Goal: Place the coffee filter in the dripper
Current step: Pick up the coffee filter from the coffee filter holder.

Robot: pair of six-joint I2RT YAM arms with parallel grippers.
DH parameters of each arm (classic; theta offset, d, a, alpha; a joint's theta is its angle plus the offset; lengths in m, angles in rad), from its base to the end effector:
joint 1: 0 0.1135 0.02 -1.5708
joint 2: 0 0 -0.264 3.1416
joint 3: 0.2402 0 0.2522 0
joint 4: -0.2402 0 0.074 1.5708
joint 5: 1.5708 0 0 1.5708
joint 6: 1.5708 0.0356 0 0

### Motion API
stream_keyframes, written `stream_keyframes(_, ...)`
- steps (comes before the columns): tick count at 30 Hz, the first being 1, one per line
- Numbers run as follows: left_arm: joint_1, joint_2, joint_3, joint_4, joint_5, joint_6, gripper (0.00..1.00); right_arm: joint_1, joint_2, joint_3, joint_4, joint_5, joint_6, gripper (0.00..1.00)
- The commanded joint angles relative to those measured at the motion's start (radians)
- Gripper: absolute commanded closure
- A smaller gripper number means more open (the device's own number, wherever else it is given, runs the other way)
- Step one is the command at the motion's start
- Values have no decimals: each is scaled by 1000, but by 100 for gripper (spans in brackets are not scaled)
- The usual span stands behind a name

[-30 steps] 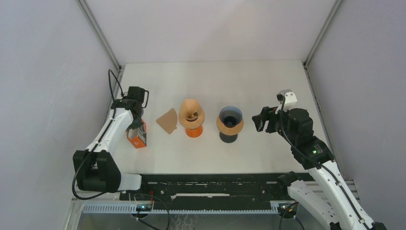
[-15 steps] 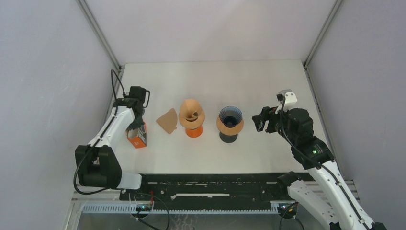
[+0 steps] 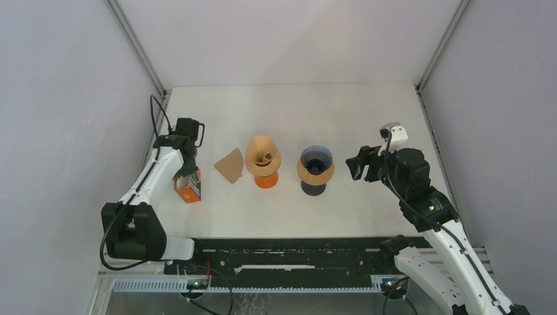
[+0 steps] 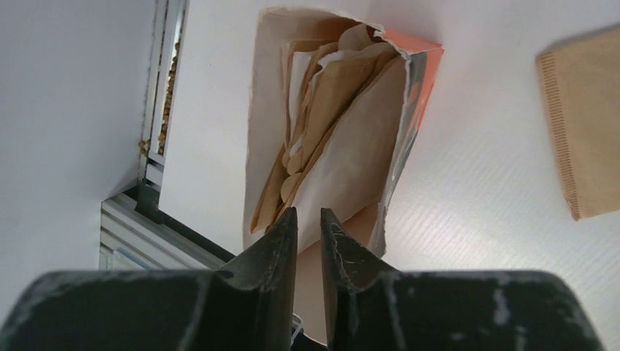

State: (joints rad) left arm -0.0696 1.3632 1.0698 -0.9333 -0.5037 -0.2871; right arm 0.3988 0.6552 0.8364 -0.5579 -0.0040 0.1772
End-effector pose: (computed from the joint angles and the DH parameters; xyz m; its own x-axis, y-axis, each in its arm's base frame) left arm 0.2535 -0.0004 0.2594 -0.8719 -0.1878 -0.4522 -0.3633 0.8673 0.3402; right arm 0.1315 0.0555 0.3372 -0.4027 0.0216 -0.9151 -0.3258 0.9309 0.1654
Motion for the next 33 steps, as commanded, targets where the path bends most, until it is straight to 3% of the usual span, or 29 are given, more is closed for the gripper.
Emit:
stream_keyframes(1, 7, 1, 71, 5, -53, 13, 76, -5, -7, 1, 44, -4, -8, 25)
stream_keyframes(8, 11, 30, 80, 3, -75, 13, 71, -5, -3, 1, 46, -9, -9, 25)
stream_keyframes(26, 18, 28, 74, 9, 92, 23, 72, -18, 1, -4, 50, -25, -3, 25)
stream_keyframes(33, 17, -8, 77, 0, 89, 20, 73, -20, 0, -5, 51, -27, -1, 25)
